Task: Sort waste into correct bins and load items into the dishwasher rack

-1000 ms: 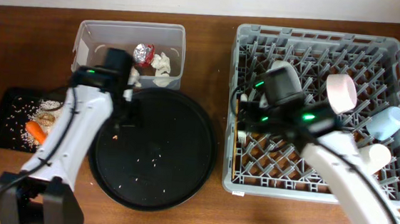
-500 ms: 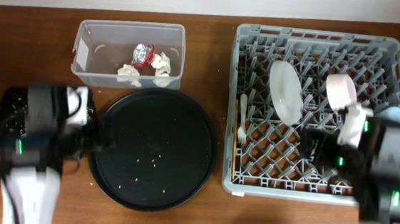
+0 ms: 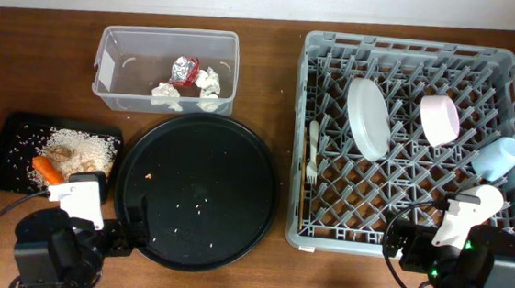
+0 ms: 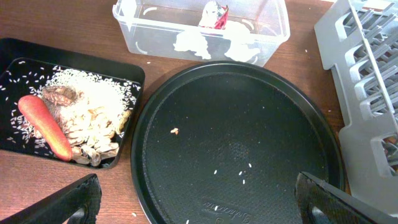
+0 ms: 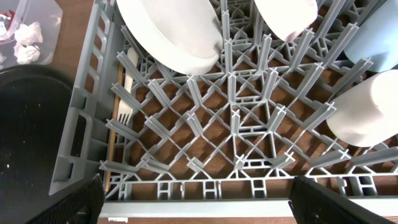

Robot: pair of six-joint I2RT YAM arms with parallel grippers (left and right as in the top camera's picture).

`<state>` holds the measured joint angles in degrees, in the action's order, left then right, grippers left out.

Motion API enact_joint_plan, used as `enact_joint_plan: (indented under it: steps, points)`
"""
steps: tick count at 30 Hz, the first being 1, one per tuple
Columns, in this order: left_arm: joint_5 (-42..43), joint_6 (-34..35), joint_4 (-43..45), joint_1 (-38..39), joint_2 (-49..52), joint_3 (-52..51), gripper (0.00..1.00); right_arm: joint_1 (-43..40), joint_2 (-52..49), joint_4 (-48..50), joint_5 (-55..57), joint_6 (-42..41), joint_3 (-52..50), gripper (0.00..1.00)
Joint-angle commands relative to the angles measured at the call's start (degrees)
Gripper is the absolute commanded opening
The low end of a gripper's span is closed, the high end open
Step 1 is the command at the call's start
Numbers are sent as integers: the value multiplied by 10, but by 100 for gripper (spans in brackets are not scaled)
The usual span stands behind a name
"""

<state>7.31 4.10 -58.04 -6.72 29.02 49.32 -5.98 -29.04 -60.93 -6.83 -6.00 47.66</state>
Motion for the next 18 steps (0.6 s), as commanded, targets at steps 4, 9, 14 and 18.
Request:
enact_joint_plan:
  steps: [4, 9, 14, 18]
  points:
    - [4, 3, -1, -1, -1, -5, 99, -3, 24, 0, 7, 0, -8, 98]
    - [4, 3, -1, -1, -1, -5, 99, 43, 137, 73, 12, 0, -101, 98]
    - [4, 3, -1, -1, -1, -5, 99, 64, 289, 494, 17, 1, -349, 98]
    - [4, 3, -1, -1, -1, -5, 99, 64, 289, 670, 30, 25, -475, 98]
